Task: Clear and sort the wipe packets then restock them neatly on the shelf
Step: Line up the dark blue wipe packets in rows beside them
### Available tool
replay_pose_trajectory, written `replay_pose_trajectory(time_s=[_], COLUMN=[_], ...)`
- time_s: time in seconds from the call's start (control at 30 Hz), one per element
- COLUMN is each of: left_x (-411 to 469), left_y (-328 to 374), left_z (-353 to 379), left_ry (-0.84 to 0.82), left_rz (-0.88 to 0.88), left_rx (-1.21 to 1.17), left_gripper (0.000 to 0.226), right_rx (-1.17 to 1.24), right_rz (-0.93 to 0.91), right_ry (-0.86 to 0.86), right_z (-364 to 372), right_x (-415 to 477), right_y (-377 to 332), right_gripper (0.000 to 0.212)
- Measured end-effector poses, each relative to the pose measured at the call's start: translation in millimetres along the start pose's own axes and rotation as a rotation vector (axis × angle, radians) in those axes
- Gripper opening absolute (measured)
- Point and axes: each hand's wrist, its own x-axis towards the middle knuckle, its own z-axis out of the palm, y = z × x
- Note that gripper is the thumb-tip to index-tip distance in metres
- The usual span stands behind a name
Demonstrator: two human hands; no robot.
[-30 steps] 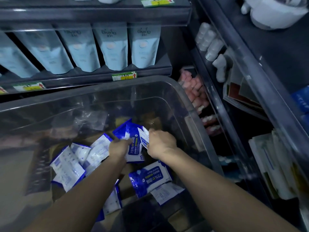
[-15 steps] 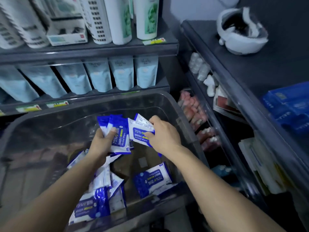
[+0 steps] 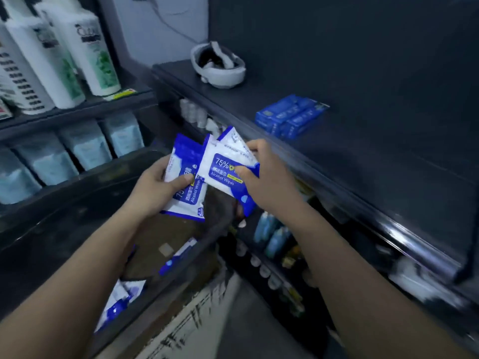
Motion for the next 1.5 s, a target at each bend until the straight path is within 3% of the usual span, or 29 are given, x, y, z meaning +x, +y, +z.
replay_pose_trajectory(time_s=[0.13, 0.4, 0.67, 0.83, 1.2, 1.5], left_x=[-18.5, -90.0, -216.8, -285.3, -382.9, -433.5], left_y=[27.5, 55.7, 73.8, 85.5, 118.2, 131.9], left_z=[68.5, 223.4, 387.0, 474.9, 670.7, 848.0], left_ry=[-0.205, -0.534, -0.703, -0.769, -1.043, -1.199], left_rz=[0.053, 0.090, 0.203, 0.277, 0.525, 0.607], left_rx=[0.046, 0.148, 0.197, 0.269, 0.356, 0.344], left_gripper=[0.039, 0.020, 0.026, 0.025, 0.019, 0.017], right_rx=[0.010, 0.011, -0.292, -0.274, -0.299, -0.283], right_rz=[0.101, 0.238, 0.361, 0.457, 0.583, 0.674], right_ry=[0.116, 0.268, 0.278, 0.321, 0.637, 0.695], right_z=[-68.0, -201.9, -322.0, -376.8, -492.2, -606.1], right_x=[-49.0, -193.7, -360.8, -447.7, -582.2, -643.7], right_y=[24.6, 96.2, 156.8, 183.4, 263.5, 351.1], right_gripper=[0.037, 0.018, 0.030, 0.024, 0.015, 0.016])
